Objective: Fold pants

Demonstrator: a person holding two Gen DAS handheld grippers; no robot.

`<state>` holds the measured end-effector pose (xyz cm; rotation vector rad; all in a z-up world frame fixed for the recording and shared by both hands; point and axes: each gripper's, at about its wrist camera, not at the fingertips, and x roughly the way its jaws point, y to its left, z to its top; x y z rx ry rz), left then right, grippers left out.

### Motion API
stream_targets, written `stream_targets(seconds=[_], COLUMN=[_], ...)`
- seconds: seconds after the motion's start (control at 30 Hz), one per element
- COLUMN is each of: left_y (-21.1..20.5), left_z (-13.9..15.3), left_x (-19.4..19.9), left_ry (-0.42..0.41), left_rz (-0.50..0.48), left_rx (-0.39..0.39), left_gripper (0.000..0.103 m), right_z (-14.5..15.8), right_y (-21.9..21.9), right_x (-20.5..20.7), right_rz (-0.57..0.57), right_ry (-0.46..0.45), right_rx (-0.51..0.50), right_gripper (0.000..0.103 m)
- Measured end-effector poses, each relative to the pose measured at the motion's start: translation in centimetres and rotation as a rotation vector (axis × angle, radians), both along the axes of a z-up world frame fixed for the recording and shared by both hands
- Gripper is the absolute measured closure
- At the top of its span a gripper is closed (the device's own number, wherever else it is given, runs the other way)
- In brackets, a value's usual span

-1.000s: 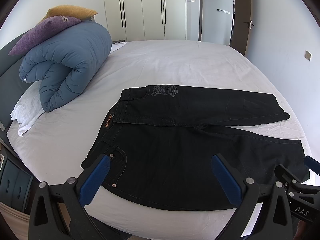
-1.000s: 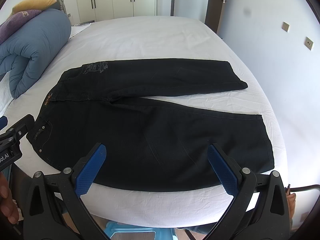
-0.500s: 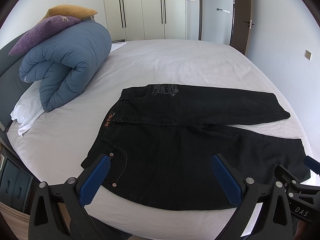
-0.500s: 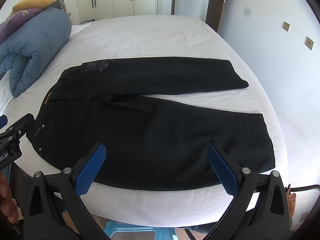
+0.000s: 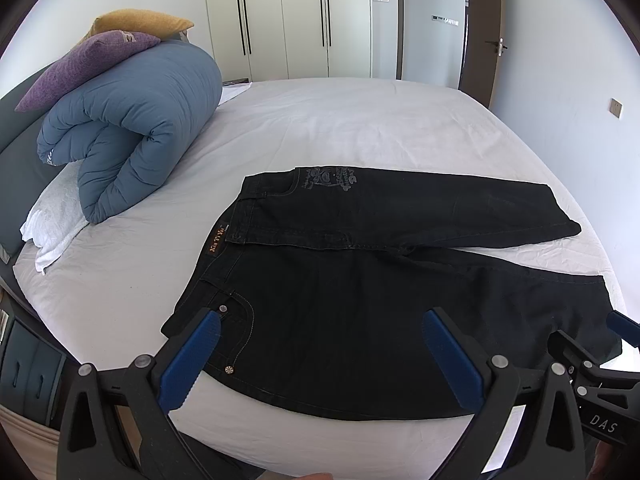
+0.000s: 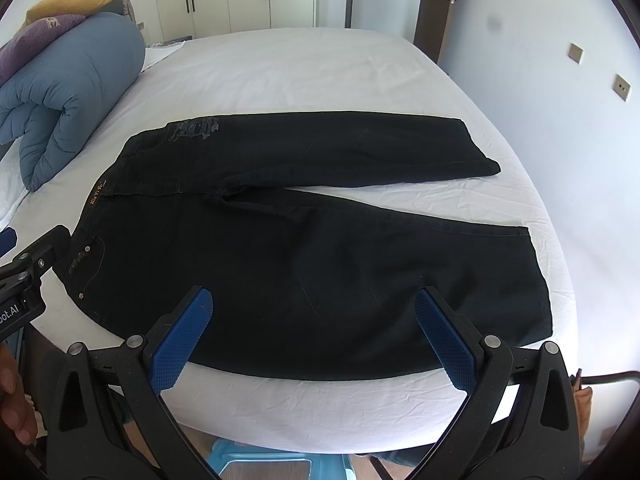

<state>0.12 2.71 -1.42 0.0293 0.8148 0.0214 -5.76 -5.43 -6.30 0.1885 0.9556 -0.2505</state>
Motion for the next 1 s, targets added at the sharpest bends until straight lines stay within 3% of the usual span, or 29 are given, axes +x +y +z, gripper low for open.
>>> stream_targets(seconds=[0.3,0.53,0.6,0.7,0.87,1.0], left_y=[0.9,3.1,4.1,5.2,8.0,8.6], left_z=[-0.6,-1.6,-2.1,-3.1,-2.9,-4.6], left_x=[1.1,6.6,8.9,13.7,22.8,31.0], left_ry=[0.011,0.047,0.042,0.115,0.073,0.147], left_rz=[-0.016,-0.16,-0.18,-0.221,-0.261,-0.357], left_rx=[-0.009,-0.015,0.001,0.049,0.099,0.124], left_gripper=[0.0,0.0,0.0,0.0,0.0,0.0], right_z=[-0.3,-0.7,-0.3,0.1,-0.8,-2.4], right_y=[0.0,-0.9,-1.3,-2.1,-3.5,-4.7], right_x=[1.1,6.1,8.1,12.3,19.4,24.8], right_rz=[0.03,0.211,0.271,0.393,0.527,0.636], right_ry=[0.011,0.001,-0.016,-0.06,-0.054,-0.048], right_rx=[0.007,0.081,0.086,0.078,0.064,0.07], right_gripper=[0.0,0.0,0.0,0.0,0.0,0.004])
